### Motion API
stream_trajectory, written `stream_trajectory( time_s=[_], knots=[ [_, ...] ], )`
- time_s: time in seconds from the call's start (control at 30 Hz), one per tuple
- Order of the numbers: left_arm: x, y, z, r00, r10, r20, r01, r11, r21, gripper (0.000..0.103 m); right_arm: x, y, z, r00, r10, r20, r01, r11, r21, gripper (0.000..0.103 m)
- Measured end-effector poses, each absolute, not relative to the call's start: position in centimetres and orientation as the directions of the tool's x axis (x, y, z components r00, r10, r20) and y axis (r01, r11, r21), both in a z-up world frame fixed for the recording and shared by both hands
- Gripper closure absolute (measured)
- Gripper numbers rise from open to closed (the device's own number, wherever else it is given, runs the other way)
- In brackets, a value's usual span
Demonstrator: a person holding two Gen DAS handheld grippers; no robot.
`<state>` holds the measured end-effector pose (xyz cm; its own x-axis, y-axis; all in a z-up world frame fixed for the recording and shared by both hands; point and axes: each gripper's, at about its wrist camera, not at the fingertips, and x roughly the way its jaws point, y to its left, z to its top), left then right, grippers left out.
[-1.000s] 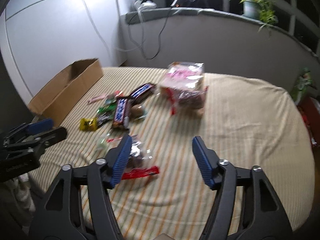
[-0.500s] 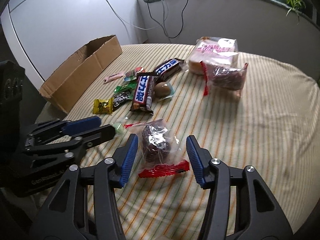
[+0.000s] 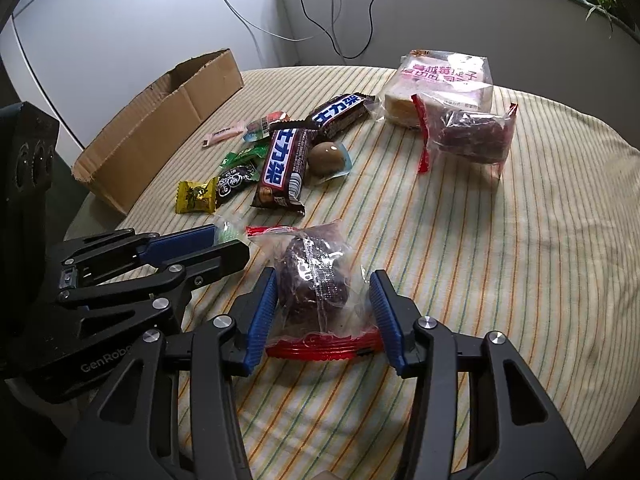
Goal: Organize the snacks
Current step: 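Grasp the bagged chocolate pastry with the right tool while the left tool grasps the small green candy bag, then carry both bags into the cardboard box and open both tools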
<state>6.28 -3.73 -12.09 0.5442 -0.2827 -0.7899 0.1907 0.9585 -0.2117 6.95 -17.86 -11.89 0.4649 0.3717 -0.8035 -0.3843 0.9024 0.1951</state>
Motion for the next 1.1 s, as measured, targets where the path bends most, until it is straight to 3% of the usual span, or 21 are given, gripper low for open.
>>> stream_trajectory(
  time_s=[0.1,0.7,1.1],
  knots=[
    [6.2,-3.9,-12.1,0.552,-0.265,-0.791,0.194,0.963,-0.187,0.086,6.9,-17.9,-11.9,0.469,0.365,-0.804,-0.385,0.904,0.186,0.057],
    [5.5,-1.9,-10.2,0.598,-0.283,-0.750,0.177,0.959,-0.221,0.087,6.4,-17.5,-9.4,0.515,0.355,-0.780,-0.381,0.910,0.163,0.058],
    [5.3,4.2,-6.1,0.704,-0.212,-0.678,0.099,0.974,-0.202,0.087,8.1,-11.6,-6.1,0.541,0.386,-0.747,-0.464,0.878,0.118,0.058]
  ],
)
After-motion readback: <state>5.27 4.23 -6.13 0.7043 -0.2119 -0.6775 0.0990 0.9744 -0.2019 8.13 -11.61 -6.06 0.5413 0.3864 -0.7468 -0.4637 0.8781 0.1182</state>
